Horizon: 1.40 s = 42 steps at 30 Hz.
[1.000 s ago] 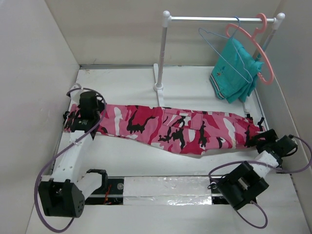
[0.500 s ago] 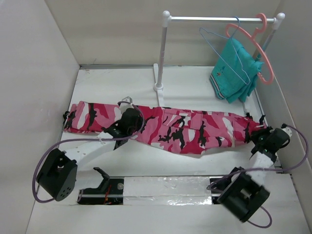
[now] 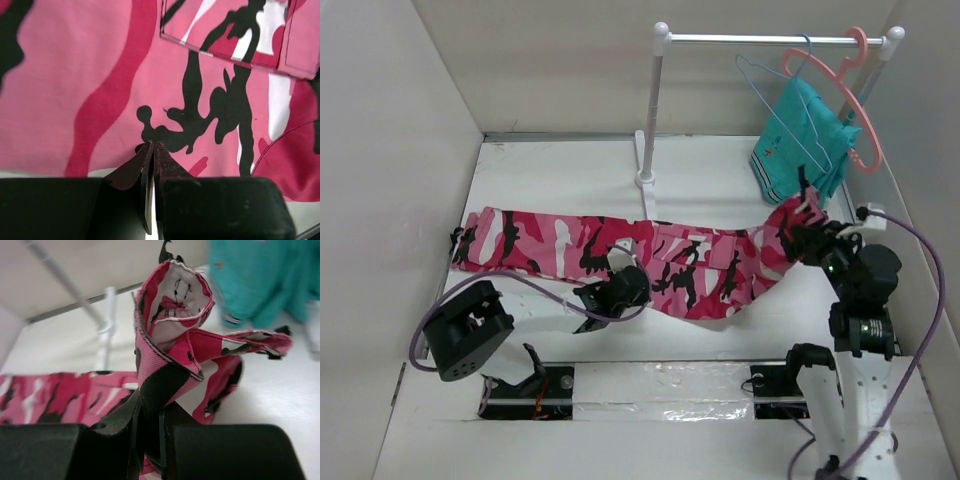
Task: Place the trousers on the hanger
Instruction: Fold the trousers at the center of the board.
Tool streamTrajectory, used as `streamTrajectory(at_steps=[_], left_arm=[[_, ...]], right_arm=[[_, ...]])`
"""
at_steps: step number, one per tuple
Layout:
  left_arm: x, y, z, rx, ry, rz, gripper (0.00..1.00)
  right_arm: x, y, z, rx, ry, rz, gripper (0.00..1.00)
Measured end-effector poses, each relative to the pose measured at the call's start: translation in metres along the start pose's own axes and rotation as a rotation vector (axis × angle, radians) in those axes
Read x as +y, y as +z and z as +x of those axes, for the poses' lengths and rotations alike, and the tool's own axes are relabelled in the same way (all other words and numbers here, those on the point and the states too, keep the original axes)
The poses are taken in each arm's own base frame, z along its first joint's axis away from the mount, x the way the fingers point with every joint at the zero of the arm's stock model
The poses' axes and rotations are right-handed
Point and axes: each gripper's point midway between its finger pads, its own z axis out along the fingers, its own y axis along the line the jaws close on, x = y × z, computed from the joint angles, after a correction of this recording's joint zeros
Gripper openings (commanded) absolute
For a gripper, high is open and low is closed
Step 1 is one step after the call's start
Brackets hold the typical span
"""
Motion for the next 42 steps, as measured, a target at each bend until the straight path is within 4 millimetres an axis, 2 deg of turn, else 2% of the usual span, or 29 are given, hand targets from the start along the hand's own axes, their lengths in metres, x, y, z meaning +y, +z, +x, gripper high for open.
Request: streamTrajectory(at_steps=[4, 6, 7, 10, 12, 17, 20, 22, 25, 29, 32, 34, 35, 36, 38, 40, 42], left_arm=[[0.002, 0.006, 0.015, 0.016, 0.005, -0.012, 0.0], [0.004, 0.007, 0.015, 0.008, -0.002, -0.016, 0.0], [0.005, 0.007, 0.015, 0.003, -0.006, -0.019, 0.0], [0.005, 0.007, 0.013, -0.012, -0.014, -0.018, 0.0], [0.004, 0.008, 0.013, -0.015, -0.015, -0.015, 0.0], [0.006, 0.019, 0.024, -0.006, -0.016, -0.025, 0.0], [-0.008, 0.025, 0.028, -0.015, -0.016, 0.0, 0.0], [-0.027, 0.03, 0.036, -0.015, 0.003, 0.02, 0.0], [-0.072, 0.038, 0.056, 0.001, 0.044, 0.074, 0.0], [-0.133, 0.042, 0.093, 0.039, 0.088, 0.169, 0.0], [-0.165, 0.035, 0.118, 0.073, 0.114, 0.233, 0.0], [-0.172, 0.027, 0.128, 0.092, 0.134, 0.256, 0.01], [-0.172, 0.023, 0.132, 0.099, 0.146, 0.258, 0.21], [-0.17, 0.018, 0.133, 0.103, 0.154, 0.263, 0.32], [-0.158, 0.003, 0.124, 0.095, 0.162, 0.253, 0.58], [-0.134, -0.015, 0.101, 0.061, 0.168, 0.211, 0.63], [-0.117, -0.035, 0.066, 0.0, 0.148, 0.18, 0.61]], right_arm=[[0.079, 0.007, 0.001, 0.086, -0.017, -0.238, 0.0], [0.104, 0.013, 0.003, 0.106, -0.034, -0.267, 0.0], [0.132, 0.01, 0.011, 0.146, -0.048, -0.337, 0.0], [0.17, 0.012, 0.026, 0.175, -0.095, -0.346, 0.0], [0.183, 0.016, 0.027, 0.181, -0.11, -0.339, 0.0], [0.187, 0.042, -0.009, 0.099, -0.071, -0.27, 0.0], [0.182, 0.051, -0.04, 0.032, -0.022, -0.24, 0.0], [0.179, 0.052, -0.063, -0.012, 0.009, -0.231, 0.0], [0.175, 0.046, -0.097, -0.081, 0.052, -0.231, 0.0], [0.174, 0.021, -0.128, -0.159, 0.083, -0.265, 0.0], [0.173, 0.007, -0.133, -0.171, 0.087, -0.286, 0.0], [0.174, 0.002, -0.128, -0.157, 0.084, -0.295, 0.0], [0.175, 0.001, -0.124, -0.149, 0.082, -0.299, 0.0], [0.177, 0.001, -0.12, -0.141, 0.08, -0.305, 0.0], [0.182, 0.002, -0.11, -0.118, 0.076, -0.318, 0.0], [0.188, 0.007, -0.099, -0.087, 0.067, -0.325, 0.0], [0.197, 0.015, -0.086, -0.055, 0.053, -0.332, 0.0]])
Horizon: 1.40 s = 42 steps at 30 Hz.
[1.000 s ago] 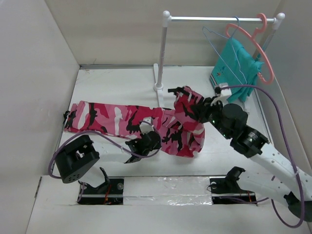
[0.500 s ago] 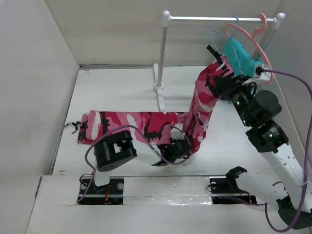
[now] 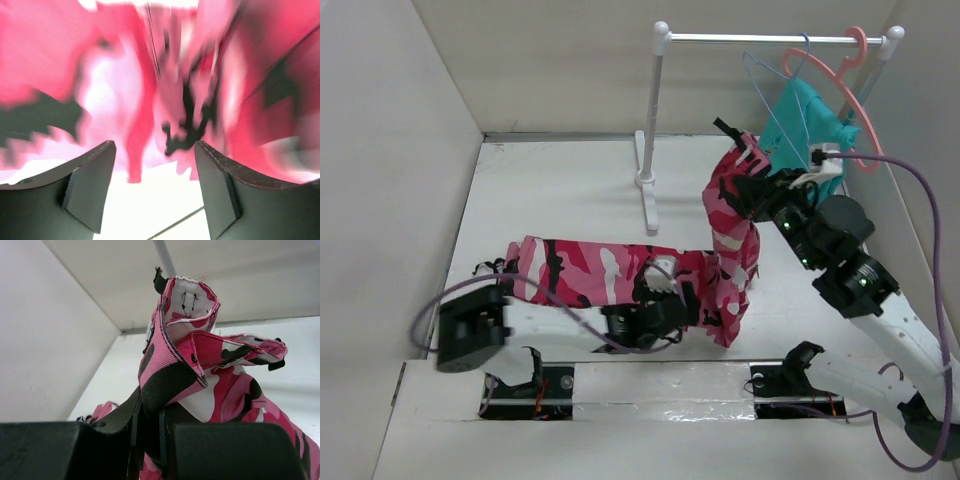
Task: Place the trousers on the hanger
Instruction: Fold the trousers at the center of the board.
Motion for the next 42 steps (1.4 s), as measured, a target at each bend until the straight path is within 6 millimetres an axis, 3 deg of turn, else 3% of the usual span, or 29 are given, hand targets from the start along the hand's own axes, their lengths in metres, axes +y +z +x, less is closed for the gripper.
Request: streamTrajectory(at_steps=[4, 5, 7, 8, 10, 13, 17, 23, 25, 26, 27, 29, 31, 33, 35, 36, 37, 38, 39, 40, 42], left_arm=[[0.016, -0.063, -0.116, -0.236, -0.179, 0.02, 0.48], [0.022, -0.084, -0.148, -0.306, -0.241, 0.04, 0.34], [0.04, -0.13, -0.202, -0.445, -0.356, 0.083, 0.22], [0.049, -0.151, -0.219, -0.493, -0.392, 0.099, 0.14], [0.066, -0.19, -0.241, -0.563, -0.447, 0.135, 0.1], [0.087, -0.227, -0.259, -0.617, -0.48, 0.142, 0.08], [0.104, -0.253, -0.268, -0.635, -0.468, 0.115, 0.07], [0.128, -0.278, -0.277, -0.669, -0.46, 0.055, 0.08], [0.139, -0.283, -0.276, -0.68, -0.461, 0.031, 0.12], [0.144, -0.286, -0.276, -0.688, -0.465, 0.02, 0.24], [0.15, -0.288, -0.275, -0.694, -0.467, 0.008, 0.29], [0.16, -0.293, -0.273, -0.708, -0.477, -0.015, 0.39], [0.168, -0.298, -0.273, -0.718, -0.491, -0.025, 0.39], [0.172, -0.298, -0.271, -0.717, -0.492, -0.043, 0.4], [0.174, -0.295, -0.268, -0.708, -0.483, -0.06, 0.38], [0.175, -0.294, -0.267, -0.706, -0.481, -0.064, 0.38], [0.175, -0.293, -0.266, -0.704, -0.478, -0.068, 0.38], [0.174, -0.291, -0.265, -0.702, -0.475, -0.073, 0.38], [0.173, -0.287, -0.263, -0.698, -0.471, -0.08, 0.38], [0.173, -0.281, -0.259, -0.689, -0.461, -0.091, 0.37], [0.169, -0.264, -0.249, -0.662, -0.429, -0.117, 0.34]], right_arm=[[0.017, 0.023, 0.035, 0.085, -0.029, -0.014, 0.0], [0.022, 0.029, 0.044, 0.107, -0.041, -0.014, 0.0], [0.033, 0.041, 0.061, 0.143, -0.059, -0.023, 0.0], [0.039, 0.047, 0.068, 0.159, -0.067, -0.029, 0.0], [0.054, 0.061, 0.079, 0.181, -0.082, -0.04, 0.0], [0.087, 0.088, 0.095, 0.196, -0.094, -0.073, 0.0], [0.133, 0.121, 0.132, 0.229, -0.109, -0.129, 0.0], [0.218, 0.163, 0.225, 0.318, -0.143, -0.256, 0.0], [0.246, 0.166, 0.268, 0.364, -0.162, -0.305, 0.26], [0.26, 0.166, 0.292, 0.386, -0.172, -0.334, 0.45], [0.274, 0.163, 0.317, 0.414, -0.175, -0.368, 0.74], [0.292, 0.153, 0.364, 0.478, -0.191, -0.425, 0.96], [0.296, 0.135, 0.401, 0.546, -0.219, -0.457, 0.98], [0.28, 0.115, 0.425, 0.618, -0.263, -0.45, 0.97], [0.258, 0.097, 0.426, 0.649, -0.29, -0.44, 0.94], [0.244, 0.088, 0.419, 0.66, -0.299, -0.43, 0.81], [0.229, 0.08, 0.407, 0.663, -0.31, -0.418, 0.64], [0.216, 0.074, 0.39, 0.654, -0.311, -0.407, 0.39], [0.207, 0.07, 0.369, 0.622, -0.301, -0.401, 0.06], [0.196, 0.065, 0.345, 0.584, -0.285, -0.389, 0.0], [0.177, 0.054, 0.301, 0.504, -0.244, -0.364, 0.0]])
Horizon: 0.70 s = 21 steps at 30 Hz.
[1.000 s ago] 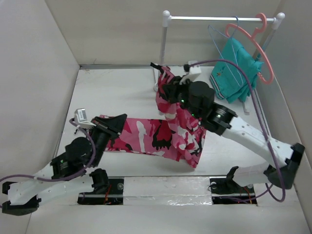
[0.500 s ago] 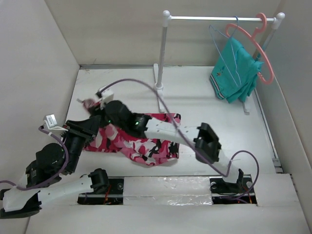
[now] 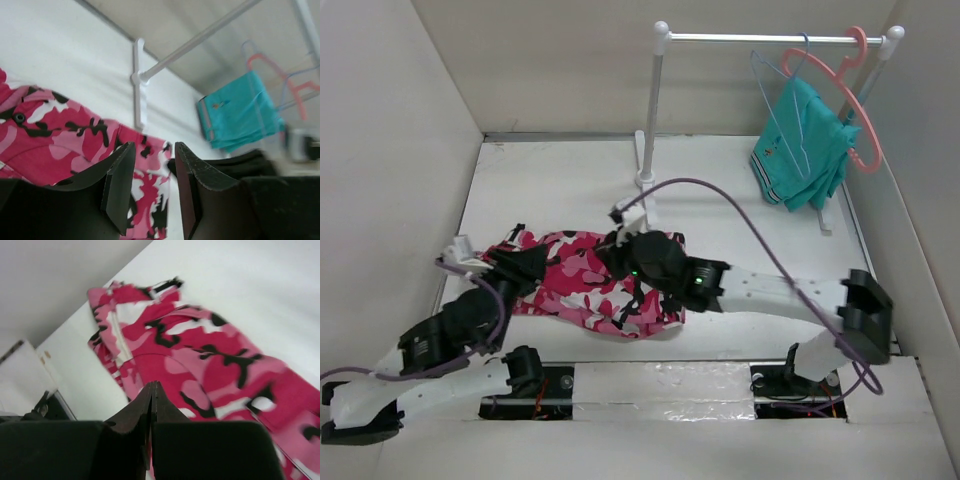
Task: Place the trousers on the hanger
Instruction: Fold the trousers at the center of the board.
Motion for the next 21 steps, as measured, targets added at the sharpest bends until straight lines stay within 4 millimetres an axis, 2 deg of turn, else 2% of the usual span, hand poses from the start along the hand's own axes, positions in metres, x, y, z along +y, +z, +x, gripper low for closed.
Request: streamTrajectory(at_steps=[2, 4, 5, 8, 9, 11, 13, 16, 19, 21], left_arm=[[0.0, 0.009, 0.029, 0.037, 0.058, -0.02, 0.3], [0.001, 0.021, 0.065, 0.085, 0.126, -0.042, 0.29], [0.003, 0.026, 0.085, 0.116, 0.167, -0.056, 0.27], [0.012, 0.038, 0.14, 0.209, 0.266, -0.094, 0.26], [0.014, 0.041, 0.155, 0.237, 0.289, -0.104, 0.26], [0.023, 0.046, 0.18, 0.281, 0.332, -0.127, 0.26], [0.03, 0.052, 0.195, 0.306, 0.345, -0.15, 0.26], [0.045, 0.071, 0.202, 0.306, 0.304, -0.191, 0.26], [0.073, 0.094, 0.211, 0.325, 0.241, -0.238, 0.24], [0.094, 0.101, 0.223, 0.365, 0.223, -0.261, 0.24]], right_arm=[[-0.017, -0.032, -0.01, -0.057, 0.022, 0.025, 0.0], [-0.032, -0.052, 0.002, -0.061, 0.039, 0.056, 0.0], [-0.042, -0.06, 0.018, -0.041, 0.041, 0.077, 0.0], [-0.078, -0.082, 0.088, 0.092, 0.03, 0.166, 0.07], [-0.091, -0.091, 0.112, 0.139, 0.026, 0.197, 0.09], [-0.115, -0.107, 0.144, 0.198, 0.031, 0.245, 0.09], [-0.136, -0.116, 0.165, 0.233, 0.057, 0.286, 0.05], [-0.154, -0.121, 0.186, 0.266, 0.105, 0.336, 0.03], [-0.163, -0.127, 0.206, 0.285, 0.156, 0.353, 0.02], [-0.17, -0.133, 0.219, 0.306, 0.187, 0.374, 0.01]])
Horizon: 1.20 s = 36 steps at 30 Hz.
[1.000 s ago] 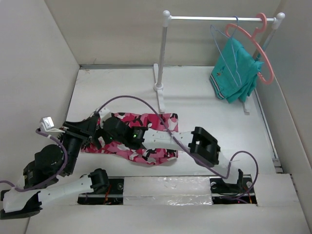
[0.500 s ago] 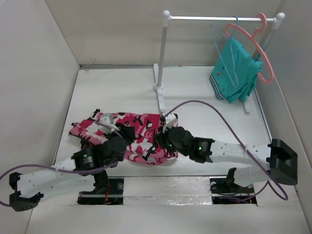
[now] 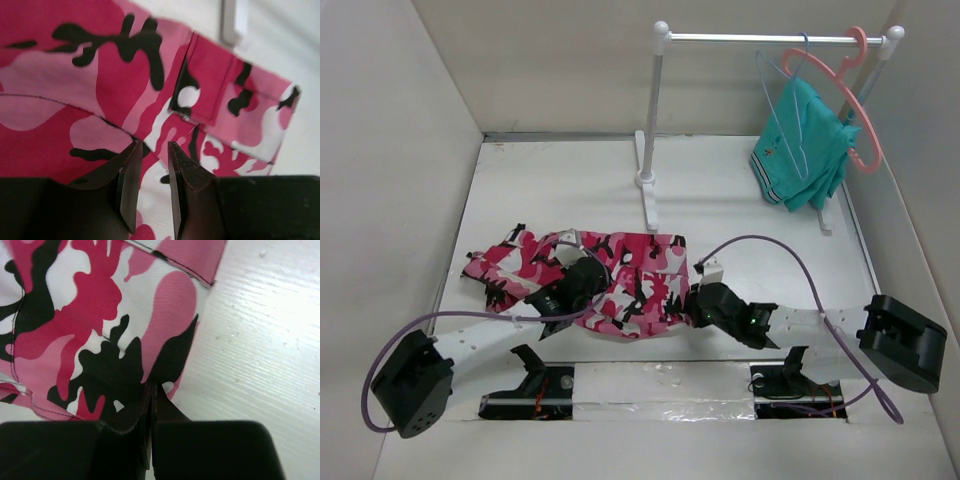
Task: Place the trousers on the hanger
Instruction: Fold the trousers at the center of the board, then pick up the hanger from the clothesline.
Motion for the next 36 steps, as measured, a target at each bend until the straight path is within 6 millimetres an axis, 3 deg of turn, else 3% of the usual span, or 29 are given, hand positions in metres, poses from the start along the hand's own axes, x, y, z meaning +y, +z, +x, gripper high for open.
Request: streamTrajectory(at_steps=[3, 6, 10, 12, 15, 17, 20, 21, 22, 23, 25, 28, 31, 33, 36], left_arm=[[0.012, 0.01, 0.025, 0.084, 0.026, -0.005, 0.23], [0.002, 0.011, 0.033, 0.124, 0.039, 0.044, 0.21], [-0.018, 0.006, 0.026, 0.109, 0.052, 0.131, 0.13], [-0.033, 0.001, 0.018, 0.088, 0.071, 0.184, 0.05], [-0.066, -0.007, 0.0, 0.045, 0.095, 0.282, 0.0], [-0.09, -0.013, -0.015, 0.005, 0.107, 0.348, 0.0], [-0.116, -0.017, -0.036, -0.063, 0.124, 0.419, 0.0], [-0.12, -0.018, -0.04, -0.08, 0.134, 0.433, 0.0], [-0.122, -0.017, -0.041, -0.09, 0.148, 0.441, 0.0], [-0.122, -0.017, -0.041, -0.095, 0.16, 0.445, 0.0], [-0.122, -0.017, -0.04, -0.102, 0.181, 0.458, 0.0], [-0.117, -0.022, -0.035, -0.098, 0.206, 0.485, 0.03], [-0.114, -0.031, -0.039, -0.118, 0.211, 0.511, 0.05], [-0.117, -0.038, -0.047, -0.145, 0.205, 0.532, 0.07], [-0.122, -0.045, -0.056, -0.174, 0.193, 0.556, 0.07]], right_arm=[[-0.003, -0.003, 0.002, -0.008, 0.043, -0.005, 0.01], [-0.003, -0.013, -0.004, -0.03, 0.063, -0.021, 0.03], [0.004, -0.043, -0.041, -0.125, 0.049, -0.068, 0.0], [0.01, -0.068, -0.08, -0.215, 0.02, -0.087, 0.0], [0.012, -0.125, -0.165, -0.434, -0.001, -0.091, 0.0], [-0.006, -0.171, -0.227, -0.6, 0.01, -0.026, 0.0], [-0.051, -0.243, -0.305, -0.817, 0.027, 0.162, 0.04], [-0.066, -0.265, -0.326, -0.873, 0.027, 0.234, 0.16], [-0.077, -0.279, -0.342, -0.906, 0.025, 0.294, 0.46], [-0.09, -0.293, -0.36, -0.934, 0.02, 0.366, 0.6], [-0.114, -0.306, -0.395, -0.958, -0.012, 0.48, 0.76], [-0.163, -0.28, -0.43, -0.886, -0.082, 0.585, 0.78], [-0.215, -0.221, -0.444, -0.739, -0.116, 0.566, 0.72], [-0.246, -0.169, -0.44, -0.624, -0.119, 0.511, 0.71], [-0.275, -0.103, -0.405, -0.443, -0.099, 0.446, 0.69]])
